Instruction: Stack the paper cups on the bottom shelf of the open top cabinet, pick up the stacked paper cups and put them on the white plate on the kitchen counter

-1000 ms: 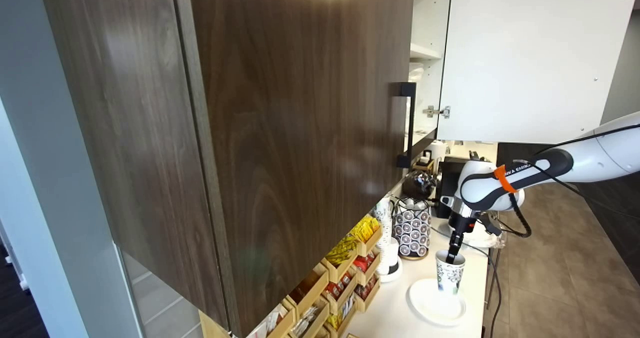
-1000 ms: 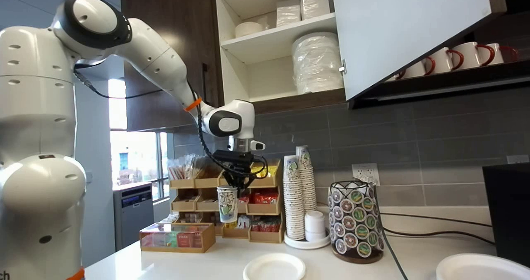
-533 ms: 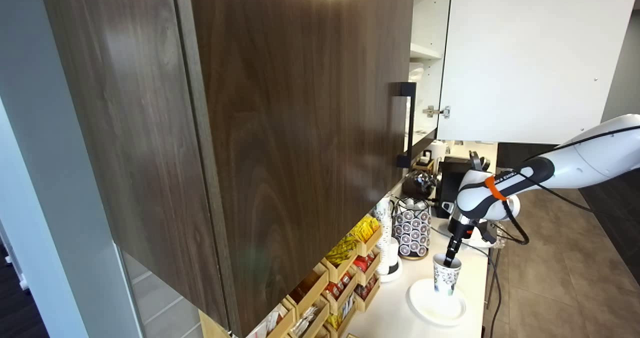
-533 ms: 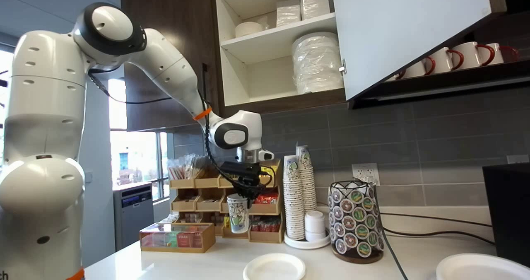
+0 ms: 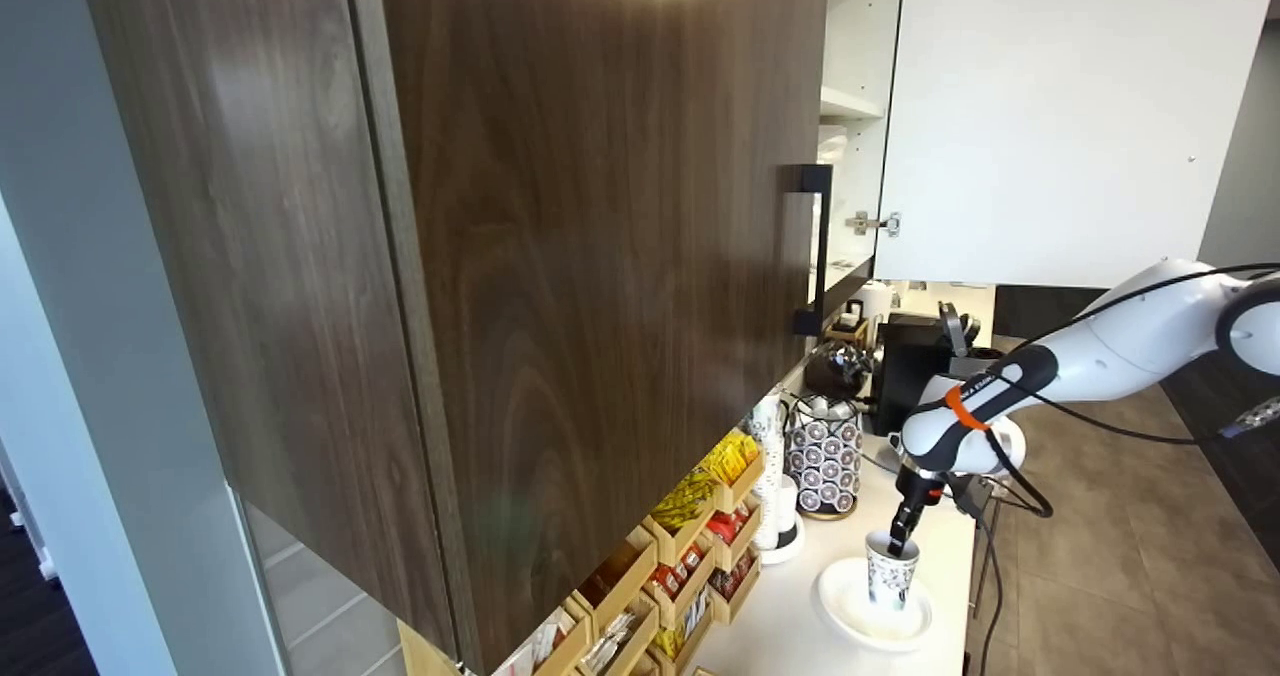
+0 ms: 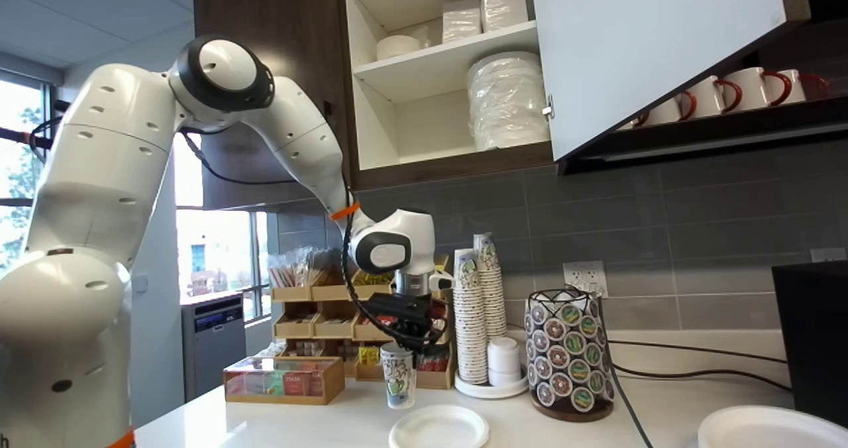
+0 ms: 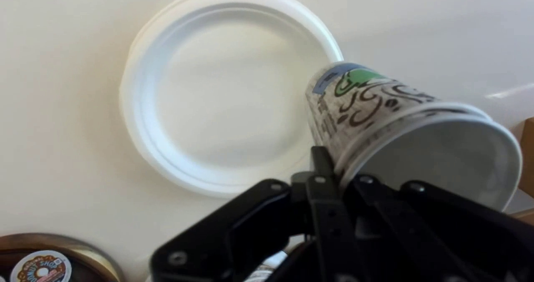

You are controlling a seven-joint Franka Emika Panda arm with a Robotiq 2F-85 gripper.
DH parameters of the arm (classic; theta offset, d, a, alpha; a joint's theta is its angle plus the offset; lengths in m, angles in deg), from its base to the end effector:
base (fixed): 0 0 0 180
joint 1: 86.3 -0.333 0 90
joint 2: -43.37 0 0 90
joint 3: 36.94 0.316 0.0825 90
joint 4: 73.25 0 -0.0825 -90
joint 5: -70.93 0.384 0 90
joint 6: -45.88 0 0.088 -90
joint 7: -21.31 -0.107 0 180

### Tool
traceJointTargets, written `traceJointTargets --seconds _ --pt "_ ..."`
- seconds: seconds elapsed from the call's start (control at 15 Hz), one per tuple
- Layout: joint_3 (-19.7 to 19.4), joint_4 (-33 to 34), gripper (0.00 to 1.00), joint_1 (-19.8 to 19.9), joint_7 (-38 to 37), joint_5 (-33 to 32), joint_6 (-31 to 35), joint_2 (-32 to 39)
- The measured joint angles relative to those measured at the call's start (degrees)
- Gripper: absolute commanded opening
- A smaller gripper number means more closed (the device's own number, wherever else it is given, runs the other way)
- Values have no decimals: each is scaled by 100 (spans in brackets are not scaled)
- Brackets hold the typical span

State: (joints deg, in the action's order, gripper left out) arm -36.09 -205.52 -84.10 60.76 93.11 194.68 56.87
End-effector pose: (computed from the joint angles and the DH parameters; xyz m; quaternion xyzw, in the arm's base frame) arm 0.5302 -0.0199 0.2469 -0.9800 -0.1669 -0.0609 0.0901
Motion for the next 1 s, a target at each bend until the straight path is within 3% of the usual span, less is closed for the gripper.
traceJointTargets --seconds 0.33,0.87,0.93,1.0 --pt "355 178 1 415 23 370 421 461" --pt "538 384 1 829 -231 355 865 969" --pt "566 407 8 867 -248 355 868 1019" --pt "593 428 32 901 -265 350 869 1064"
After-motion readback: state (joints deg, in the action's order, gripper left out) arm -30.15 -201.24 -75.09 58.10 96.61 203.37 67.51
